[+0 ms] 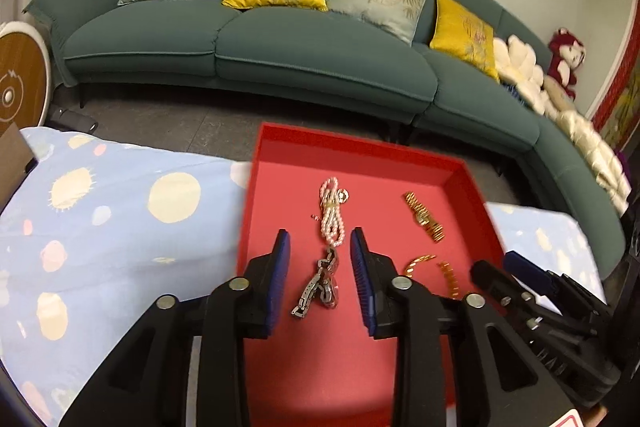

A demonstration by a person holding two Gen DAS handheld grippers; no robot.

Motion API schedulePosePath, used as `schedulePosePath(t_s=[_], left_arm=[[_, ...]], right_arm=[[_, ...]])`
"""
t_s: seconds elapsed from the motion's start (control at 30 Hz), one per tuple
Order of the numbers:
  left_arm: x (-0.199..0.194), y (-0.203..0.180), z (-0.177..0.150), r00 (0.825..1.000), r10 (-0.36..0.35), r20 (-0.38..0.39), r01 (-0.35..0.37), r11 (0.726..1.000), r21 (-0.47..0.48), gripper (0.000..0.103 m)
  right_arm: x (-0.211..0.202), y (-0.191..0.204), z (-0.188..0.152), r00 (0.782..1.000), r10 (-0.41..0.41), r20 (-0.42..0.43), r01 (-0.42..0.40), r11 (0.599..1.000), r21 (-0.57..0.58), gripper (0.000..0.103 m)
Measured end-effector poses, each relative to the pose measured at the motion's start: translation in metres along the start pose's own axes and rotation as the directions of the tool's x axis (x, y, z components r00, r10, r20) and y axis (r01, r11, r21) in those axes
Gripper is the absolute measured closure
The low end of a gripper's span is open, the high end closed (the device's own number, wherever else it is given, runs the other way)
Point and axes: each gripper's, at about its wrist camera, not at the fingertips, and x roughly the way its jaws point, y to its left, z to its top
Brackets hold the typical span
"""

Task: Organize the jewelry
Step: 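Carry the silver watch and gold bangle over the red box and release both, then move the left tool back to the black bead bracelet, then close the left tool on the black bead bracelet and lift it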

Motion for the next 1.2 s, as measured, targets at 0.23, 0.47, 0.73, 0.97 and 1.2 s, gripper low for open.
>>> schedulePosePath(t_s=[0.23,0.47,0.73,0.97,1.2], left_arm=[[-0.125,0.01,0.002,0.99,-0.012,0.143,0.019,0.999,-0.048,0.048],[-0.207,0.022,-0.056,0.988,0.045,0.145,-0.036,0.997,-0.064,0.04],[-0.225,0.062,-0.142,0.991,0.122,0.047,-0.116,0.988,-0.105,0.039],[-0.193,0.08,-0.193,0.987,0.142,-0.074,-0.149,0.984,-0.096,0.039],[-0.157,0.081,-0.221,0.963,0.231,-0.137,-0.233,0.972,-0.001,0.039]], right_arm=[[-0.142,-0.002,0.013,0.981,-0.017,0.193,0.022,0.999,-0.024,0.034],[-0.236,-0.018,-0.056,0.972,0.004,0.233,-0.015,0.999,0.047,0.029],[-0.237,-0.014,-0.132,0.994,-0.005,0.107,0.002,0.999,0.035,0.029],[-0.207,0.005,-0.175,1.0,-0.012,0.001,0.012,0.999,-0.041,0.029],[-0.196,0.016,-0.188,1.0,-0.009,-0.027,0.007,0.997,-0.076,0.029]])
